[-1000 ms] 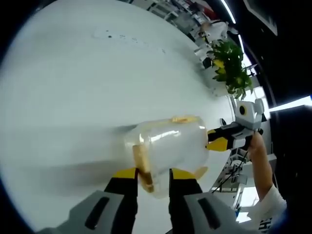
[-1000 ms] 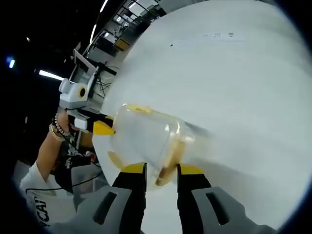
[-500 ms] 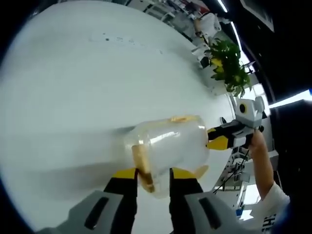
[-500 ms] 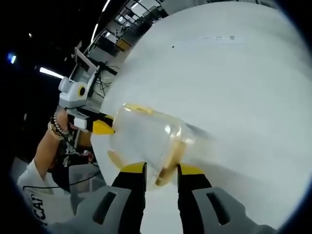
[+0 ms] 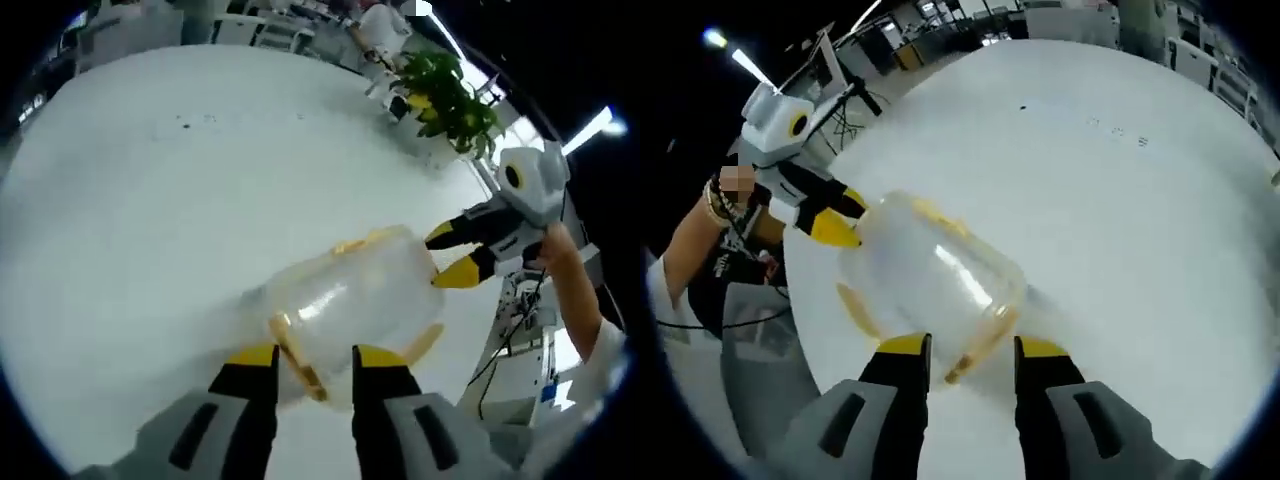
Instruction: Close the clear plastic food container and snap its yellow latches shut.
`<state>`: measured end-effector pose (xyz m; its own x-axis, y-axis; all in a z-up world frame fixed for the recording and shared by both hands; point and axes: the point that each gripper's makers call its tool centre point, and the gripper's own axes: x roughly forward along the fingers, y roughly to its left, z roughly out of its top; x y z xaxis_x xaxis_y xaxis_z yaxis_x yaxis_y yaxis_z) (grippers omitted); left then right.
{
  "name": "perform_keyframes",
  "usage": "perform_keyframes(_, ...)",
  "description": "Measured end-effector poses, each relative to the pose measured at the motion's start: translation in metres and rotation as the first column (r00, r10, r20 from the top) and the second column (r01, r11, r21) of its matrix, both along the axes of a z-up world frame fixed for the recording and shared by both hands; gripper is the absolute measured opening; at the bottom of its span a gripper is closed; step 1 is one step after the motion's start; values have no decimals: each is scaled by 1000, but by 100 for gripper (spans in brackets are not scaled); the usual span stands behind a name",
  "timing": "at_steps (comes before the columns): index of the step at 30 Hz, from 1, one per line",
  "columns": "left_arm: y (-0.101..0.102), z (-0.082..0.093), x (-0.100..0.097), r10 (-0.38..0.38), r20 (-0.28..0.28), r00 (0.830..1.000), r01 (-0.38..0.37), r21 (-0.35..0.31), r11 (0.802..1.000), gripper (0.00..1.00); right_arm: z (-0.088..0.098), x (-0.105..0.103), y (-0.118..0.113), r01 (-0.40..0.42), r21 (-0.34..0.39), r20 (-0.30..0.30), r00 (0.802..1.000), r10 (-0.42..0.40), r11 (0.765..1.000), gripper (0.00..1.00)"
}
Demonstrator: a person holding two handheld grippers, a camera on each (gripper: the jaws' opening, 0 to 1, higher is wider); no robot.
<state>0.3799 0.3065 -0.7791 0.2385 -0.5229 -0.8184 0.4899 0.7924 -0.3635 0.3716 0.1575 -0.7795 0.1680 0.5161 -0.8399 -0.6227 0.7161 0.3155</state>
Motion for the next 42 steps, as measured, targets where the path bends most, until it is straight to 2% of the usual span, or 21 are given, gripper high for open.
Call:
perform_keyframes(2, 3, 0, 4, -24, 51, 998, 21, 41, 999, 25, -1, 2, -1, 1, -5, 6, 1000, -1, 1000, 30)
perform_keyframes(5, 4, 4, 8, -74, 123, 990, 60, 106, 992, 29, 0, 7, -4, -18, -43, 55, 998, 21, 999, 33)
perform_keyframes(8, 1, 8, 10, -120, 185, 975, 92, 151, 984, 28, 2, 10, -4, -55, -99, 116, 991, 66, 994, 35)
perform_keyframes(9, -4, 10, 15, -109, 232, 967, 81, 128, 988, 26, 3, 11, -2, -75, -112, 135, 987, 90, 991, 36)
perform_keyframes(10, -5, 11, 18, -67, 240, 968, 43, 105, 994, 27, 3, 9, -1, -76, -110, 131, 987, 90, 991, 35)
perform_keyframes(12, -3, 12, 20, -56, 244, 968, 35, 91, 995, 30, 3, 10, -2, -77, -119, 135, 986, 93, 990, 36)
perform_keyframes(14, -9, 24, 25, -49, 314, 948, 38, 39, 999, 28, 4, 13, -3, -79, -140, 150, 984, 100, 987, 38)
perform_keyframes(16, -13, 33, 27, -39, 346, 937, 38, 10, 999, 28, 4, 15, -4, -86, -165, 164, 980, 113, 983, 40)
perform_keyframes(20, -22, 46, 27, -81, 417, 905, 87, 4, 996, 28, 5, 15, -1, -112, -185, 169, 975, 144, 976, 40)
perform_keyframes(24, -30, 50, 22, -95, 445, 891, 108, -3, 994, 25, 8, 17, 0, -140, -222, 187, 965, 182, 965, 37)
perform_keyframes(27, -39, 53, 14, -102, 481, 871, 125, -15, 992, 17, 16, 17, 7, -156, -208, 205, 958, 199, 966, 28)
perform_keyframes(33, -48, 51, 14, -92, 489, 867, 128, -40, 991, 16, 25, 20, 22, -181, -182, 233, 947, 221, 967, 23)
perform_keyframes(36, -52, 48, 12, -92, 481, 872, 135, -55, 989, 13, 25, 22, 27, -195, -184, 243, 941, 237, 963, 20)
perform_keyframes(42, -59, 44, 6, -116, 483, 868, 158, -47, 986, 9, 26, 24, 37, -217, -178, 256, 932, 258, 960, 11)
